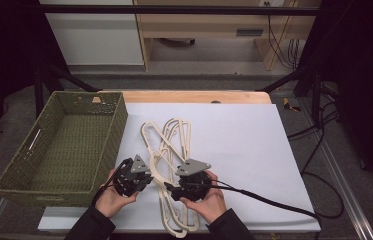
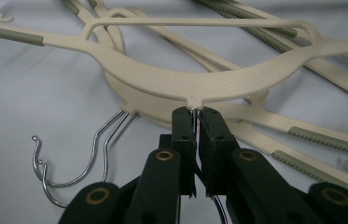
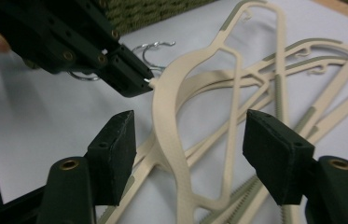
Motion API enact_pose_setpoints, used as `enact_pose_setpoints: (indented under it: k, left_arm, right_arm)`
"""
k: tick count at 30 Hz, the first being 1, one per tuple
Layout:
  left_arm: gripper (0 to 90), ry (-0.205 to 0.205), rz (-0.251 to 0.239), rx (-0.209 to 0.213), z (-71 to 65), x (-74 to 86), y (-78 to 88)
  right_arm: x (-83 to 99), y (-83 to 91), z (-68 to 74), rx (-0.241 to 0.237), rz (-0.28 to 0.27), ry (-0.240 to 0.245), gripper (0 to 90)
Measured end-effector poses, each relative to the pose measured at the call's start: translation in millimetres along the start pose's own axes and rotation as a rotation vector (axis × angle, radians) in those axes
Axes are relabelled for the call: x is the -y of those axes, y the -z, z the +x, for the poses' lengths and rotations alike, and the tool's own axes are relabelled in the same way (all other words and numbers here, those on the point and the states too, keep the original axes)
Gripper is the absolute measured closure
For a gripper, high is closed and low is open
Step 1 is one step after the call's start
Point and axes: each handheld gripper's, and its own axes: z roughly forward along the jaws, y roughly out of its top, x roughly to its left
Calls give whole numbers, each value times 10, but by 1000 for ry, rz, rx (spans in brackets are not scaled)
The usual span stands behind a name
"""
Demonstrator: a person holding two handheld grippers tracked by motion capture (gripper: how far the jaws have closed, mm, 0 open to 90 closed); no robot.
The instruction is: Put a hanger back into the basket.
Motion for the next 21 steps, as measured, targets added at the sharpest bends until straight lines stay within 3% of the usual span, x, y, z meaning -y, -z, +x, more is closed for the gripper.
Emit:
enact_pose_setpoints:
  k: [5,9,13,16,18,21]
  left_arm:
    - [850,1,-1,4,-57,-23,16]
    - [850,-8,5,-10,-111,-49,35]
    - [851,-4,4,-10,-118,-49,38]
    - [851,0,3,-12,-127,-41,24]
    - [850,0,11,-10,-128,-39,23]
    - [847,-6,8,-15,-117,-36,30]
  right_arm:
    - [51,-223,69,-13,84,17,390]
    - [113,-319,95,8,141,49,484]
    - [142,-363,117,-5,161,74,611]
    - [158,-392,145,13,172,118,702]
    - [167,-400,158,38,179,146,726]
    - [174,-400,163,35,173,169,738]
